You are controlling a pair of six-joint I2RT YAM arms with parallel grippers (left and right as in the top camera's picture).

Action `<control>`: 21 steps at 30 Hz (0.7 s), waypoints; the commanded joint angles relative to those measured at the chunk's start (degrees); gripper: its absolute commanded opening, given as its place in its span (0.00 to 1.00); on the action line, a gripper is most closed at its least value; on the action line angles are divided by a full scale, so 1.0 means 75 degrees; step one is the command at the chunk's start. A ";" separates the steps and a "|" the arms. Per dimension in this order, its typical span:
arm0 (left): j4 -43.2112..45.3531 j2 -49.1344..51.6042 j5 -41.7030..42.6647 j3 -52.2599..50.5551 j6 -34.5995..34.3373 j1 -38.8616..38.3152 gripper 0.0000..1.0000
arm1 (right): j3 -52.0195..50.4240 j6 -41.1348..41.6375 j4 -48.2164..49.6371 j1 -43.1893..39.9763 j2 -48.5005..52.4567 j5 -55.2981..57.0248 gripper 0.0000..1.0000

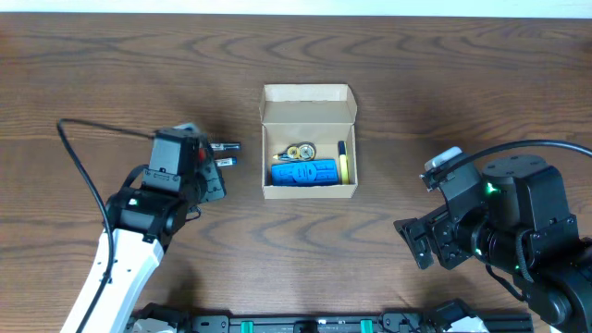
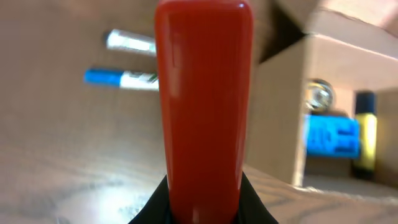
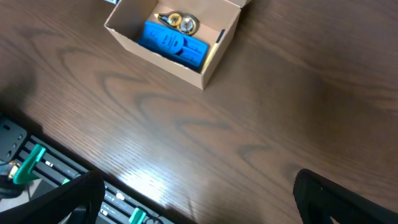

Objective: Pack container
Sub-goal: 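Carry the red stapler into the box and release it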

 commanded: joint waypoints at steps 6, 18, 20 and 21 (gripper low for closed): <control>-0.0807 0.1311 0.0568 0.2206 0.3541 -0.0487 0.05 | 0.0020 0.0090 -0.0006 -0.0073 -0.0017 0.0020 0.99; -0.0653 0.3252 0.0533 0.3544 0.9836 -0.1711 0.06 | 0.0020 0.0090 -0.0006 -0.0073 -0.0017 0.0020 0.99; -0.0420 0.3430 0.0536 0.3544 1.0462 -0.1827 0.06 | 0.0017 0.0090 -0.0006 -0.0073 -0.0017 0.0020 0.99; -0.0332 0.3538 0.0539 0.3544 1.0815 -0.1891 0.06 | 0.0020 0.0090 -0.0006 -0.0073 -0.0017 0.0020 0.99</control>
